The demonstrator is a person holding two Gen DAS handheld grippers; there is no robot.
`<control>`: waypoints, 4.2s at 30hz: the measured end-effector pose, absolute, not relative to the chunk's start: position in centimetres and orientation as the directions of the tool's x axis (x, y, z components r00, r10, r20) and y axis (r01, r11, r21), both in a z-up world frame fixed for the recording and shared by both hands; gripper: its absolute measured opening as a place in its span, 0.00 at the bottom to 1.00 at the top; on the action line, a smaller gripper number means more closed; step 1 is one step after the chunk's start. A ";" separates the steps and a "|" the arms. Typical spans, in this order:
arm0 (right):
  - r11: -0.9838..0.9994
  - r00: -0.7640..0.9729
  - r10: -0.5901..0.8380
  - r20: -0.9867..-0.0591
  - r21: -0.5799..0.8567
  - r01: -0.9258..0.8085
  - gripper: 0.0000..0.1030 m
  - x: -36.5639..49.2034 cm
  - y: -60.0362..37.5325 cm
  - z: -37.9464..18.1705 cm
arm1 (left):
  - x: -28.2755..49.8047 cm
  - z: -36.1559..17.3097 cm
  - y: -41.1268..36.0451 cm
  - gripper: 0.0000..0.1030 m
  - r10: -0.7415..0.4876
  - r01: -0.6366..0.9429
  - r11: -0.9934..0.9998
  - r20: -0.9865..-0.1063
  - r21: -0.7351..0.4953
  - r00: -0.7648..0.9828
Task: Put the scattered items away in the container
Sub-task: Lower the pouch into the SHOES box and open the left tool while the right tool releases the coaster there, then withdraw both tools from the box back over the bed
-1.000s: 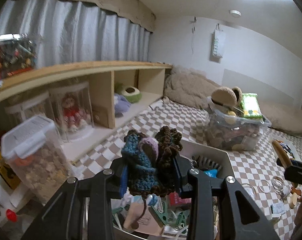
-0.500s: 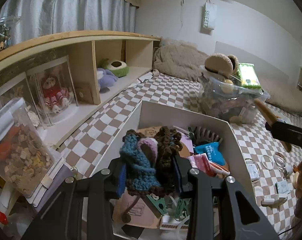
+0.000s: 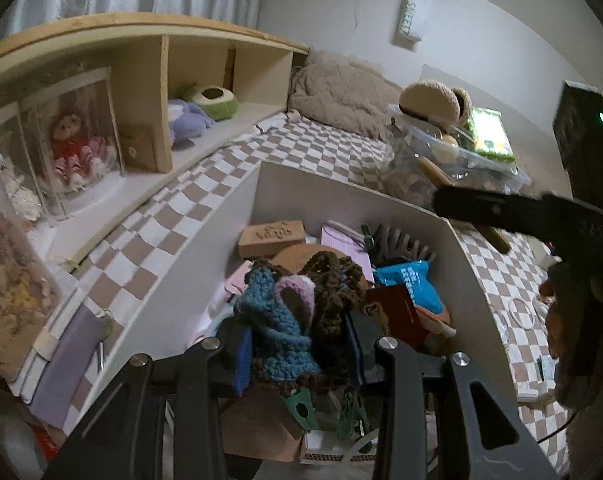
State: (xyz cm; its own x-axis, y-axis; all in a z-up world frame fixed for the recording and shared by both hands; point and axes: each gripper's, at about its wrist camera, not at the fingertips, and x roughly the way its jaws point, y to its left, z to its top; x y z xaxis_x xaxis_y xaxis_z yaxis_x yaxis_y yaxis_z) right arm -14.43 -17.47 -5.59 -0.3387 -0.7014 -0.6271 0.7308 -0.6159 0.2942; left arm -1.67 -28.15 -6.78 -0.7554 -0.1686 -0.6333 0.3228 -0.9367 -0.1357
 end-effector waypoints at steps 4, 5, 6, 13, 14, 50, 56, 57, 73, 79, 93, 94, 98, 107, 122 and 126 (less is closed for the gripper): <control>-0.644 -0.345 -0.662 -0.665 0.269 0.716 0.98 -15.5 -18.6 -6.8 | -2.4 -7.5 -27.8 0.35 -0.144 0.302 -0.943 -0.651 -0.137 -0.746; -0.651 -0.349 -0.651 -0.674 0.260 0.713 0.97 -15.8 -18.8 -7.1 | -2.5 -7.5 -27.7 0.35 -0.128 0.290 -0.946 -0.653 -0.146 -0.747; -0.656 -0.351 -0.643 -0.680 0.252 0.712 0.97 -16.0 -19.0 -7.3 | -2.6 -7.5 -27.6 0.35 -0.114 0.279 -0.948 -0.651 -0.155 -0.751; -0.694 -0.356 -0.601 -0.716 0.247 0.676 0.97 -17.6 -19.9 -9.1 | -3.0 -7.9 -27.5 0.52 -0.093 0.269 -0.948 -0.664 -0.169 -0.742; -0.701 -0.359 -0.598 -0.717 0.250 0.668 0.98 -17.7 -19.9 -9.3 | -3.0 -8.0 -27.4 0.58 -0.092 0.269 -0.948 -0.665 -0.169 -0.741; -0.658 -0.380 -0.664 -0.644 0.262 0.706 1.00 -13.1 -16.8 -5.1 | -0.8 -4.3 -25.8 0.99 -0.152 0.285 -0.949 -0.598 -0.134 -0.787; -0.659 -0.392 -0.667 -0.633 0.256 0.708 1.00 -12.4 -15.6 -4.5 | -0.6 -4.0 -25.6 0.99 -0.161 0.294 -0.946 -0.596 -0.134 -0.787; -0.659 -0.395 -0.667 -0.632 0.253 0.708 1.00 -12.2 -15.3 -4.4 | -0.6 -4.0 -25.6 1.00 -0.160 0.294 -0.946 -0.595 -0.135 -0.788; -0.699 -0.463 -0.625 -0.629 0.187 0.690 1.00 -10.4 -11.6 -4.6 | -0.2 -3.2 -24.1 1.00 -0.148 0.278 -0.951 -0.592 -0.135 -0.793; -0.710 -0.476 -0.617 -0.626 0.183 0.680 1.00 -9.6 -9.7 -4.6 | -0.4 -3.1 -23.2 1.00 -0.130 0.261 -0.955 -0.592 -0.140 -0.795; -0.765 -0.529 -0.576 -0.624 0.183 0.617 1.00 -8.9 -4.1 -4.9 | -1.9 -3.4 -19.1 1.00 -0.062 0.182 -0.973 -0.603 -0.141 -0.796; -0.769 -0.532 -0.573 -0.624 0.185 0.611 1.00 -8.9 -3.6 -5.0 | -2.0 -3.4 -18.8 1.00 -0.058 0.176 -0.974 -0.603 -0.139 -0.796; -0.786 -0.549 -0.558 -0.623 0.183 0.591 1.00 -8.7 -1.8 -5.0 | -2.4 -3.5 -17.4 1.00 -0.038 0.153 -0.978 -0.600 -0.142 -0.799; -0.828 -0.588 -0.509 -0.629 0.169 0.535 1.00 -8.1 2.7 -5.2 | -3.2 -3.7 -13.7 1.00 0.017 0.087 -0.985 -0.593 -0.146 -0.805; -0.889 -0.650 -0.425 -0.630 0.155 0.431 1.00 -6.9 10.6 -5.5 | -4.1 -4.2 -7.6 1.00 0.085 -0.002 -0.990 -0.593 -0.139 -0.801; -0.906 -0.663 -0.396 -0.635 0.153 0.394 1.00 -6.6 12.7 -5.9 | -4.3 -4.5 -6.6 1.00 0.092 -0.007 -0.990 -0.592 -0.144 -0.801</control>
